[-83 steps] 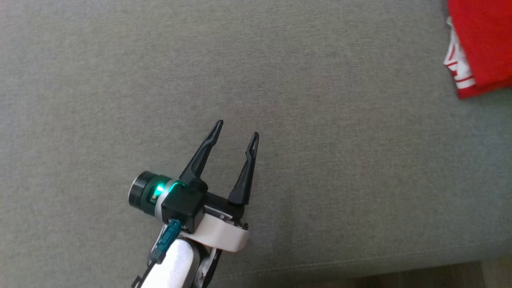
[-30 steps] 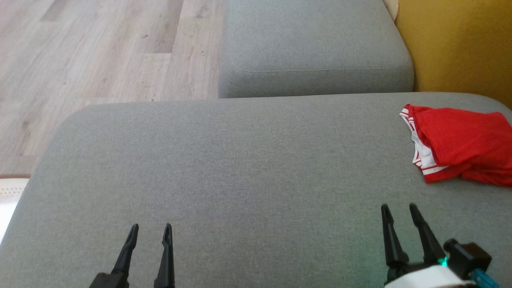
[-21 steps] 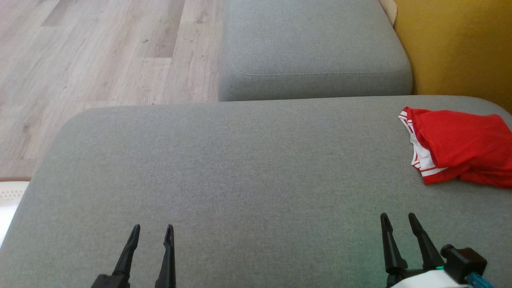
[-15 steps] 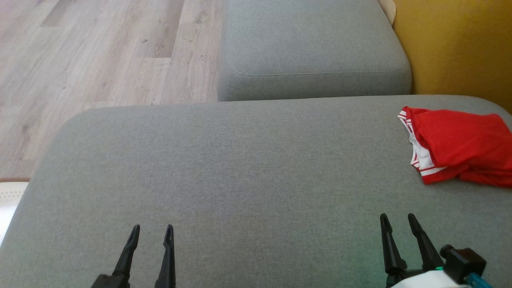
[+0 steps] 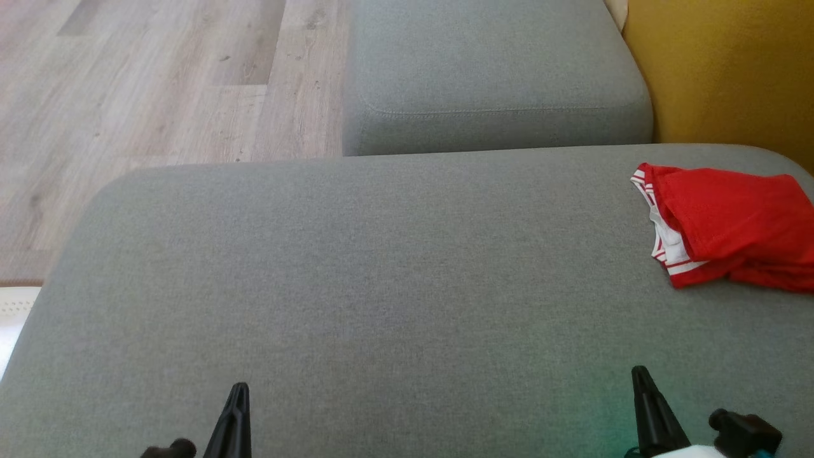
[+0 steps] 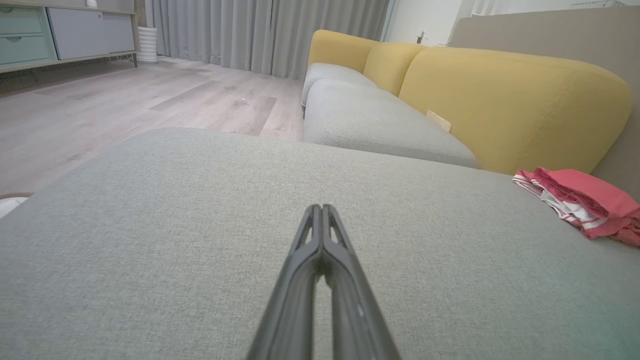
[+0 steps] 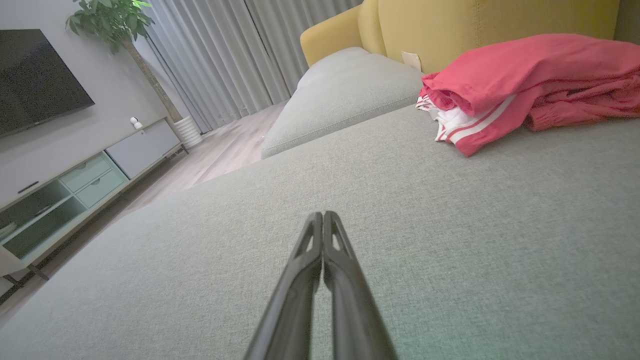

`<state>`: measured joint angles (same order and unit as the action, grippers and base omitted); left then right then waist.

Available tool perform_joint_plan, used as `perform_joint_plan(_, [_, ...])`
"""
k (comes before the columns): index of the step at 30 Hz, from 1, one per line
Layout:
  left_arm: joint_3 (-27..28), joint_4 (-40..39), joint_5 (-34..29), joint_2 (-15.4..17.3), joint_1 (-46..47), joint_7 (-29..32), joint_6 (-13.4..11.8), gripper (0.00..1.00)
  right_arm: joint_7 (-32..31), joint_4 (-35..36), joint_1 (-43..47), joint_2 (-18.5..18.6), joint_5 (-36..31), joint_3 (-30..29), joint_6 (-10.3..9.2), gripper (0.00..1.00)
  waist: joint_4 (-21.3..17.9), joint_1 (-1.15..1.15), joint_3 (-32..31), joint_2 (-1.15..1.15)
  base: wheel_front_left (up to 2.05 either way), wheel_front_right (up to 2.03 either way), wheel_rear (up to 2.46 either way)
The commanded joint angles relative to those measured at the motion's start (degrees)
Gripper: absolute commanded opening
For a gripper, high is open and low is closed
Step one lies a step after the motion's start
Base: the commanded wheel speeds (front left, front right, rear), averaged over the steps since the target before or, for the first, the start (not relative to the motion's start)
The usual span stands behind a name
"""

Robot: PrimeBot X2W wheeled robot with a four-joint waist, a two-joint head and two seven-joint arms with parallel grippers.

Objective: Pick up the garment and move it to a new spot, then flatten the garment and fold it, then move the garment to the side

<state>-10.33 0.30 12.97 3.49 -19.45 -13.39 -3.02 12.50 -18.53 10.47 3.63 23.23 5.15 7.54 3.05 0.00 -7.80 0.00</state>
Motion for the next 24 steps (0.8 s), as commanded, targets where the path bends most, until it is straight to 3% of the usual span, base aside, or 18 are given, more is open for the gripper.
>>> perform_joint_plan(1, [0.8,-1.61,1.53,0.42,2.95,0.22,0.36,0.0,-0.24,2.03,-2.92,-0.03,1.37,-0.46,-0.01,0.0,-0.03,0.0,0.08,0.0,0.0,0.0,0.0])
perform_joint_plan(24, [2.84,2.12,18.42,1.08,7.82,3.31,2.61,0.0,-4.02,2.5,-5.74,-0.12,15.22,-2.7,-0.02,0.0,-0.64,0.0,1.68,0.0,0.0,0.0,0.0])
